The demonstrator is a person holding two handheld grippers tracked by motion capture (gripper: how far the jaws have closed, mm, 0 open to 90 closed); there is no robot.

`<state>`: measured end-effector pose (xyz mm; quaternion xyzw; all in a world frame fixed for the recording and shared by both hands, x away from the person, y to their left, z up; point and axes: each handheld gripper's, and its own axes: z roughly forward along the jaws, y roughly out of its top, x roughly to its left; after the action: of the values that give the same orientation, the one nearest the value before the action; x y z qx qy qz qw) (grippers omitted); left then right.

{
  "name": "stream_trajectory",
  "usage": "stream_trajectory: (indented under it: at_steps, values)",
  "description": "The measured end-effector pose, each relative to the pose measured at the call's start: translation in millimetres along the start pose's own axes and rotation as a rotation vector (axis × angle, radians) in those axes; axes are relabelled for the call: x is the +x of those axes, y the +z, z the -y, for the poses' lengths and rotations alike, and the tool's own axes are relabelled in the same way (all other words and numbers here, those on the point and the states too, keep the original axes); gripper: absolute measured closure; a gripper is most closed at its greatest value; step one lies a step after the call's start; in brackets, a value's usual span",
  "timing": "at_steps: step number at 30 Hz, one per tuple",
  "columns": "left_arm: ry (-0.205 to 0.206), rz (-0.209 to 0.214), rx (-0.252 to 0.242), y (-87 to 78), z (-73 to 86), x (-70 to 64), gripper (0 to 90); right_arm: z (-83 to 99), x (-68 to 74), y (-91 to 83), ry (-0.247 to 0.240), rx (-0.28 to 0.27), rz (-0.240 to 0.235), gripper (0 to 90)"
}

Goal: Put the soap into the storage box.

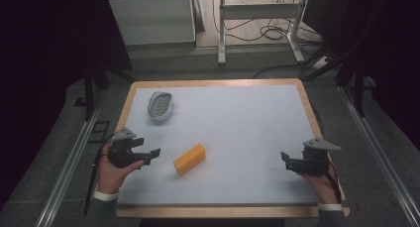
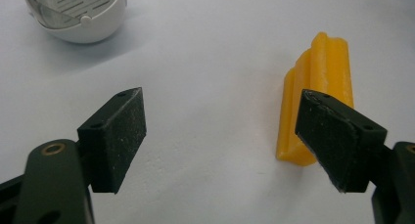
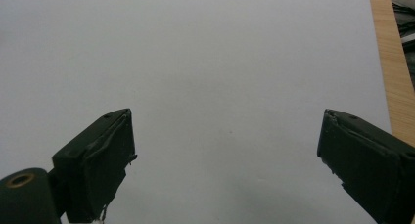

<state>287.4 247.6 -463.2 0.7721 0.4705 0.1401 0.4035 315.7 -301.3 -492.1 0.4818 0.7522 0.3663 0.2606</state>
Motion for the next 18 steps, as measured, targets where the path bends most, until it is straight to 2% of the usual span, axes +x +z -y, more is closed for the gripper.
stream_trajectory:
  at_steps: [7,8,14,18]
  values:
    - [0.042,0.002,0.004,-1.0,-13.1,-9.3,19.7,0.2,-0.2,-1.4,0.003,0.001,0.008,7.2]
    - [0.058,0.003,0.013,-0.2,-16.6,-12.9,19.8,0.5,0.1,-1.3,0.0,0.0,0.005,7.1]
    - [0.088,0.01,0.029,3.2,-23.4,-22.9,19.8,-0.2,1.3,-2.7,-0.006,-0.006,0.008,7.2]
    - [0.123,0.024,0.053,8.7,-26.4,-32.0,19.6,0.4,0.7,-2.2,-0.004,-0.004,0.011,7.1]
